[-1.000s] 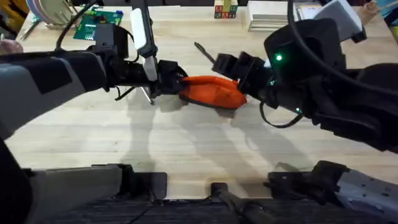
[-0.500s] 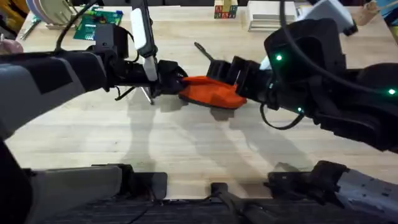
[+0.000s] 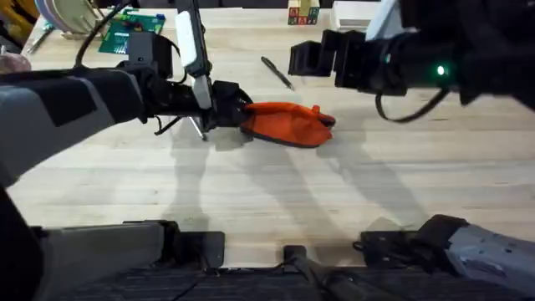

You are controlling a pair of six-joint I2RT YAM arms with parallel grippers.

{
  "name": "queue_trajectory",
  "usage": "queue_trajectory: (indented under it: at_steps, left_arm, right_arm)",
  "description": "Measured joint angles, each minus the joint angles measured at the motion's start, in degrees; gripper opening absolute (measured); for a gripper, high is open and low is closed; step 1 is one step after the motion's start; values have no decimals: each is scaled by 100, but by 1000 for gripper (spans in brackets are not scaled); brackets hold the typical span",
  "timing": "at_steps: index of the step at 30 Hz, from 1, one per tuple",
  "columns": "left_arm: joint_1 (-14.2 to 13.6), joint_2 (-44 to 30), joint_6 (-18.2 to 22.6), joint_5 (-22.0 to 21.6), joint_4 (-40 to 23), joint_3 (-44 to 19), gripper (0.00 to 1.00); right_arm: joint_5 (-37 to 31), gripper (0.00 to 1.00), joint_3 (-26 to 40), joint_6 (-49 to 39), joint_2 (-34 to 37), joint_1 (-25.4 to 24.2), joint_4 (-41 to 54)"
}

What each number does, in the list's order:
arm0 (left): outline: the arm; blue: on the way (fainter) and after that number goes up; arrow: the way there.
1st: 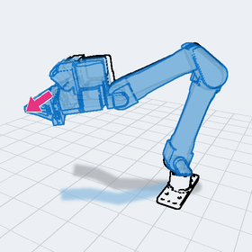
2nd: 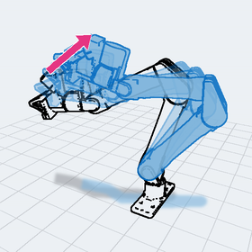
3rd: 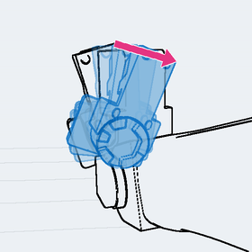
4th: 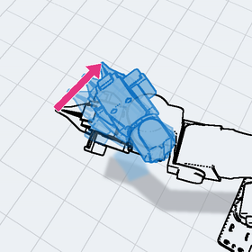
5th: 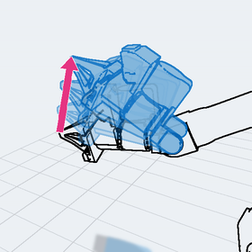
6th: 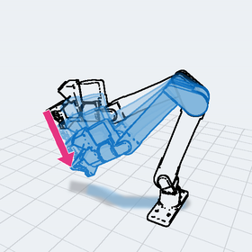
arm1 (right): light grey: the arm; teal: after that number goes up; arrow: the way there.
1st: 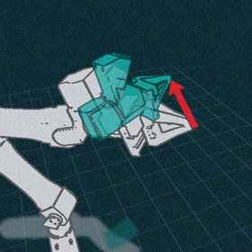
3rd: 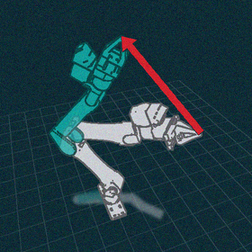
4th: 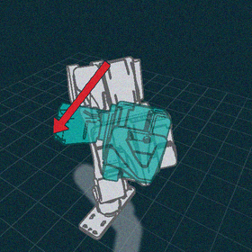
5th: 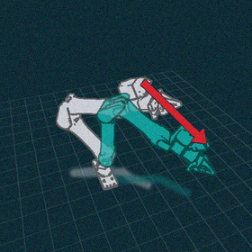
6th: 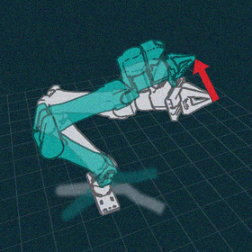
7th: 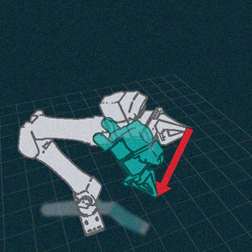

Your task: Unzip the bag, pick up the pens from the table one at a time and place them inside, then zip the bag closed.

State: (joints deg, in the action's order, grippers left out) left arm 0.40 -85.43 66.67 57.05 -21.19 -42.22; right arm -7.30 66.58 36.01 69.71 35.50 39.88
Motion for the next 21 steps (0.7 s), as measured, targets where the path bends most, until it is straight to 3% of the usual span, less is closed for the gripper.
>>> queue_trajectory:
  at_steps: [6,11,21]
  left_arm:
    - [0,1,0,-2,0,0,44]
    - [0,-2,0,-2,0,0,44]
    - [0,1,0,1,0,0,44]
  right_arm:
    - [155,996,531,-228,544,-401,678]
    - [638,996,644,-500,882,-727,699]
    - [1208,997,646,-846,1487,-843,793]
